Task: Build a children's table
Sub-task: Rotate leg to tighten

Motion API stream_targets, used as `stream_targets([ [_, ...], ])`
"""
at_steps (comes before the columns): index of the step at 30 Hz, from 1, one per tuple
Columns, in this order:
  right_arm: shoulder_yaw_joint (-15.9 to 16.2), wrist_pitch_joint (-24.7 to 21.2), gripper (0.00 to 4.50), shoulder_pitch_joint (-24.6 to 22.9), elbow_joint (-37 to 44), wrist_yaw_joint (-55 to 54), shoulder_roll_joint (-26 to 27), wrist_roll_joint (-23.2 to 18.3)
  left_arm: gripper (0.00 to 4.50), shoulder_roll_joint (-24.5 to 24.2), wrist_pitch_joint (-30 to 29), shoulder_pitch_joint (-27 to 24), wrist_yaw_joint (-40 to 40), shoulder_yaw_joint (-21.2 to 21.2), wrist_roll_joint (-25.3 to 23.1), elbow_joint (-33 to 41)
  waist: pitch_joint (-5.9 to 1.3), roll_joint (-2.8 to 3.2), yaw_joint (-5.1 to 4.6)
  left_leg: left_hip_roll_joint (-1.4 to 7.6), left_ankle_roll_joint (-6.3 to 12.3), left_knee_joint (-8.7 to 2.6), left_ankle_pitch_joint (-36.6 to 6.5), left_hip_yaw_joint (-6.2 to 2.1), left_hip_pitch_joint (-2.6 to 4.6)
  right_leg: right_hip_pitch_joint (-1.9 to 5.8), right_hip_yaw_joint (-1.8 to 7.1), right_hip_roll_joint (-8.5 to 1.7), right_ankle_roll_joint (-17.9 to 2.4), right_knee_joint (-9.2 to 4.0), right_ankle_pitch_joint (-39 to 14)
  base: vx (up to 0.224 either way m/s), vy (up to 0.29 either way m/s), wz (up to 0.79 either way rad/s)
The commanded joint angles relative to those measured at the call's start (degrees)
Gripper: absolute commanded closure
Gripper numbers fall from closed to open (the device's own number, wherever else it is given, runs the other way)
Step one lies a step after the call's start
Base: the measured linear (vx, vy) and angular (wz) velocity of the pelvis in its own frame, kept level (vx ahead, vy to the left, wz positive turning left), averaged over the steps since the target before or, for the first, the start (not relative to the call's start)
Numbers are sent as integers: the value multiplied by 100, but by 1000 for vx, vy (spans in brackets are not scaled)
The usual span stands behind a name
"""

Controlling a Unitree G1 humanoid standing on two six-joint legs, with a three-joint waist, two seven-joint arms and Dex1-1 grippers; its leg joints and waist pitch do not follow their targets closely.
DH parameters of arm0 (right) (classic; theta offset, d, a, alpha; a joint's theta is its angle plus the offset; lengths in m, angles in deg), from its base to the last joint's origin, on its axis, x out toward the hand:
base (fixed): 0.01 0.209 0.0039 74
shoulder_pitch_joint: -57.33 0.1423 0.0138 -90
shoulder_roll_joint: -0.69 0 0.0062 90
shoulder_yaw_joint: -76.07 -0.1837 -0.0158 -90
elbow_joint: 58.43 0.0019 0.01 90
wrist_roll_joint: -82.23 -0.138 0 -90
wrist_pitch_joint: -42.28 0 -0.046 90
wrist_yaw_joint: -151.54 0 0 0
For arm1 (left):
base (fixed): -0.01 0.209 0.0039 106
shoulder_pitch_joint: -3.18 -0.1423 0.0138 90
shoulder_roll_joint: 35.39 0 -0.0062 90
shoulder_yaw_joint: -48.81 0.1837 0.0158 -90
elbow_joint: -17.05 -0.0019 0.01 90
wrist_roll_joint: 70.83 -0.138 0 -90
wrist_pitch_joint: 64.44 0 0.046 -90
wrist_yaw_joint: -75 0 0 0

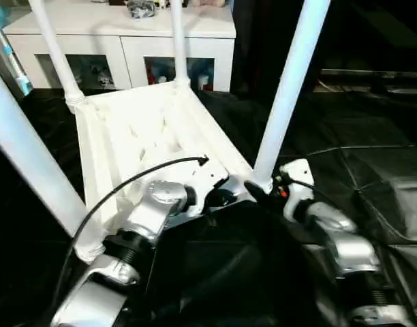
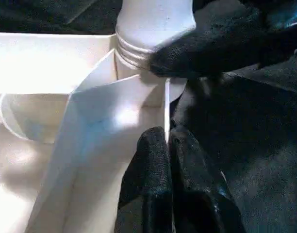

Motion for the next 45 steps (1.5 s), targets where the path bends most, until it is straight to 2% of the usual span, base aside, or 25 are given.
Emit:
stream_targets([
  [1,653,41,74,-68,128,782,97,-112,450,33,224,-27,-295,141,181,175,-293,-55,30,336,523,-388,-786,-175,27,217,217,-475,-1430,-424,-369,0,0,0],
  [3,643,5,74,-77,247,1295,-249,-239,450,-229,243,-160,-838,160,354,409,-301,-78,34,335,563,-381,-751,-172,27,238,206,-472,-1501,-406,-275,0,0,0],
  [7,662,-70,74,-102,434,2062,-708,-341,450,-594,295,-258,-1361,178,406,557,-306,-51,72,364,668,-371,-645,-154,45,220,202,-456,-1611,-368,-21,0,0,0],
  [9,725,-41,74,-79,447,2314,-891,-336,450,-786,325,-295,-1618,180,451,602,-294,-62,97,369,654,-377,-648,-145,50,217,190,-448,-1630,-363,-31,0,0,0],
  [13,754,24,74,-40,364,2354,-890,-294,450,-904,319,-319,-1771,156,518,658,-280,-63,105,378,478,-397,-843,-143,70,191,196,-464,-1603,-389,-419,0,0,0],
  [16,814,-37,98,-73,405,2322,-771,-366,450,-919,271,-328,-1781,133,557,706,-283,-82,97,375,424,-400,-811,-150,69,197,202,-466,-1609,-379,-358,0,0,0],
  [19,843,-119,123,-125,465,2353,-717,-414,450,-904,267,-337,-1788,134,564,718,-287,-98,93,367,473,-388,-685,-141,65,205,205,-461,-1637,-358,-135,0,0,0],
  [21,857,-176,135,-219,512,2359,-661,-435,450,-847,275,-338,-1691,134,540,686,-289,-98,109,364,537,-375,-590,-136,58,215,203,-465,-1667,-345,26,0,0,0],
  [22,854,-183,151,-227,514,2349,-655,-437,450,-841,272,-337,-1676,133,535,683,-292,-94,112,364,540,-372,-587,-136,60,216,204,-464,-1666,-344,28,0,0,0],
  [25,806,-227,161,-290,469,2079,-563,-377,450,-718,229,-309,-1382,85,472,623,-283,-84,116,370,501,-385,-642,-141,68,209,202,-463,-1644,-355,-75,0,0,0],
  [28,722,-141,171,-312,213,1381,-348,-126,450,-417,158,-197,-773,1,353,420,-240,-85,93,361,333,-414,-1014,-149,88,177,205,-468,-1583,-428,-669,0,0,0],
  [30,657,-165,173,-293,-32,617,-107,120,450,-151,96,-112,-317,-21,259,257,-206,-70,54,359,74,-452,-1393,-178,118,152,211,-480,-1395,-508,-1517,0,0,0],
  [32,553,-262,174,-277,-210,-73,170,261,450,117,39,-43,95,-30,182,123,-200,-72,20,342,-26,-474,-1558,-196,109,144,221,-470,-1226,-540,-1894,0,0,0],
  [33,511,-296,175,-272,-255,-282,268,282,450,208,27,-22,225,-32,163,84,-192,-65,8,339,-57,-480,-1629,-201,116,122,220,-464,-1179,-552,-2007,0,0,0],
  [35,383,-402,176,-219,-390,-895,561,325,450,463,-9,33,562,-33,118,-16,-191,-89,-12,325,-92,-489,-1736,-225,109,123,222,-474,-1049,-577,-2266,0,0,0],
  [36,363,-427,176,-201,-412,-1016,636,324,450,524,-14,42,629,-23,104,-31,-177,-68,-31,318,-112,-494,-1842,-226,121,92,225,-466,-978,-607,-2431,0,0,0],
  [38,358,-381,176,-84,-505,-1406,959,355,450,778,21,31,747,74,80,-37,-187,-83,-53,310,-80,-480,-1928,-231,134,63,240,-480,-883,-641,-2646,0,0,0],
  [39,376,-303,176,-44,-521,-1397,1060,329,450,843,37,3,730,109,90,-2,-187,-84,-61,310,-70,-481,-1911,-236,120,66,240,-480,-865,-642,-2652,0,0,0],
  [40,394,-238,176,-21,-499,-1305,1119,283,450,879,33,-28,679,134,102,45,-189,-52,-80,304,-52,-490,-1901,-238,102,77,237,-470,-842,-649,-2599,0,0,0],
  [42,437,-167,106,-11,-396,-1045,1141,178,450,888,17,-66,600,165,102,112,-204,-41,-85,312,29,-489,-1841,-232,93,78,242,-459,-876,-630,-2368,0,0,0],
  [44,466,-180,106,-31,-266,-834,1090,90,450,849,23,-68,560,156,101,118,-210,-30,-87,319,50,-496,-1804,-229,84,85,239,-456,-933,-614,-2207,0,0,0],
  [45,512,-169,89,-53,-173,-643,981,52,450,779,54,-67,488,145,103,120,-220,-35,-86,314,65,-487,-1785,-223,80,93,240,-453,-952,-610,-2136,0,0,0],
])
